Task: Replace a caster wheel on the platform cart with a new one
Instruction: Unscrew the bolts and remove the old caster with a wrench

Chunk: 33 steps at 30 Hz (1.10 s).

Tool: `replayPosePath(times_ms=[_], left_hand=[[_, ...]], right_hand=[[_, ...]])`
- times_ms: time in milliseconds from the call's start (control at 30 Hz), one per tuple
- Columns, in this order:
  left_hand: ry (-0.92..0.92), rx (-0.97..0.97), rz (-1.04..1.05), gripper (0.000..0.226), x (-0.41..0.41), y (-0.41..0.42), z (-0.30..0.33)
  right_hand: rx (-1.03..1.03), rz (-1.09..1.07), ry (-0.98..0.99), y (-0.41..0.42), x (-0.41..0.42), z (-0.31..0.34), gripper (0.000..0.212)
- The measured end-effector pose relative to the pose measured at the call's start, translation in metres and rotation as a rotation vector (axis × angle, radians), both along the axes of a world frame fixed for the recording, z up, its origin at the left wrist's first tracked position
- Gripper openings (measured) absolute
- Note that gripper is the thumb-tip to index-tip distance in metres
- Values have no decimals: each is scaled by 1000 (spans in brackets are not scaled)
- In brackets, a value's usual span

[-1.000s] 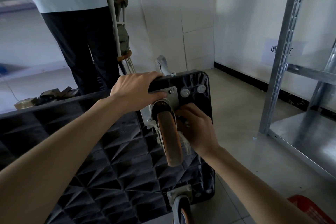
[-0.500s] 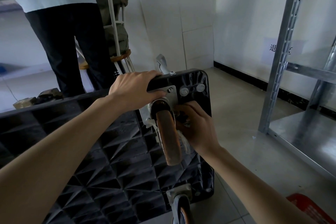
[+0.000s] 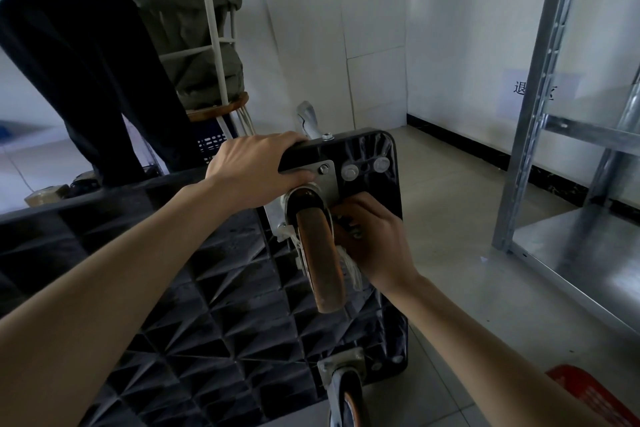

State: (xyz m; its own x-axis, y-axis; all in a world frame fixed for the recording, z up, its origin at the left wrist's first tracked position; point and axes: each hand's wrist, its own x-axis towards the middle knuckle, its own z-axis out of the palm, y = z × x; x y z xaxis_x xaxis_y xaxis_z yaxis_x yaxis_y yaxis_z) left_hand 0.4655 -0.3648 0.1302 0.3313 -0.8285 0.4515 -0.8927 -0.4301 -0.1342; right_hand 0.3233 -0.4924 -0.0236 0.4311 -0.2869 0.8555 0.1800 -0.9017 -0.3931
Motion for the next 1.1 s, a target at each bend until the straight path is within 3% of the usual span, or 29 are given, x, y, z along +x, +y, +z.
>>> replayPosePath(times_ms=[200, 367, 967, 1100], left_hand=[[8, 3, 5, 54, -1, 1, 1], [14, 14, 9, 53, -3, 1, 1], [25, 18, 15, 54, -5, 1, 3], [13, 16, 15, 55, -2, 1, 2]], right_hand=[[-16, -26, 9, 1, -1, -3, 27], [3, -19, 9, -3, 1, -5, 17], [27, -25, 32, -1, 0, -8, 26], [-69, -54, 22, 1, 0, -8, 24]])
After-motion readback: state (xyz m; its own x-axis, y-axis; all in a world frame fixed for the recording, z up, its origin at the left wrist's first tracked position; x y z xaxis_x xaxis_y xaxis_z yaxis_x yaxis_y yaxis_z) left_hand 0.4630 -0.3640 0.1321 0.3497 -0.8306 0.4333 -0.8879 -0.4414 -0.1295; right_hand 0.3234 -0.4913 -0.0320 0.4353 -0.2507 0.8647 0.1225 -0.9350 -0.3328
